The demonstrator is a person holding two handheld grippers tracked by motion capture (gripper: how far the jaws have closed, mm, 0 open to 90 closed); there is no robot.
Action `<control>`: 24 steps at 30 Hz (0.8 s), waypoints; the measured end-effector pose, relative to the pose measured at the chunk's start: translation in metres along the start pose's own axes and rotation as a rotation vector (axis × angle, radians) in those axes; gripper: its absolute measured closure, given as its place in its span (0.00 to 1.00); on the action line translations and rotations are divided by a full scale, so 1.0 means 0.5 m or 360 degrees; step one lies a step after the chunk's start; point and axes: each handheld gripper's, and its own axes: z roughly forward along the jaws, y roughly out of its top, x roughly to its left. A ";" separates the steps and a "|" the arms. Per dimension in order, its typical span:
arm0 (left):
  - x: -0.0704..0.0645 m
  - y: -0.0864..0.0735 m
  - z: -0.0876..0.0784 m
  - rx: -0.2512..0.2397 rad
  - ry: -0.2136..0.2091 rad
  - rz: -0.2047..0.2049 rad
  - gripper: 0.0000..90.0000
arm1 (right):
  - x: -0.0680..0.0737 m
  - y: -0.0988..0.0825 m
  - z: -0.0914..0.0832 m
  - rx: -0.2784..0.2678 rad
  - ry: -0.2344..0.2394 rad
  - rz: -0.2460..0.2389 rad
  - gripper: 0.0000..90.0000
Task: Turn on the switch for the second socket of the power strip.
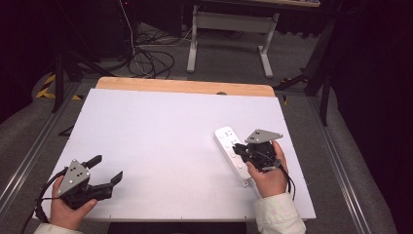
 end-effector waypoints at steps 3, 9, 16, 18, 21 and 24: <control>0.000 0.000 0.000 0.0000 0.0001 0.0000 0.17 | 0.000 0.000 -0.006 -0.0030 -0.0003 0.0016 0.71; -0.001 0.000 0.000 -0.0001 -0.0003 0.0002 0.17 | 0.001 0.001 -0.012 -0.0098 0.0029 0.0032 0.60; 0.000 0.000 0.000 0.0004 -0.0001 -0.0001 0.17 | 0.003 0.004 -0.038 -0.0223 0.0049 0.0044 0.52; 0.000 0.000 0.000 0.0003 -0.0002 -0.0002 0.17 | 0.005 0.003 -0.045 -0.0294 0.0065 0.0014 0.53; 0.000 0.000 -0.001 0.0005 -0.0005 -0.0009 0.17 | 0.009 0.003 -0.057 -0.0363 0.0099 -0.0006 0.54; 0.000 0.000 -0.001 0.0003 -0.0002 -0.0004 0.17 | 0.012 0.003 -0.065 -0.0404 0.0099 -0.0018 0.53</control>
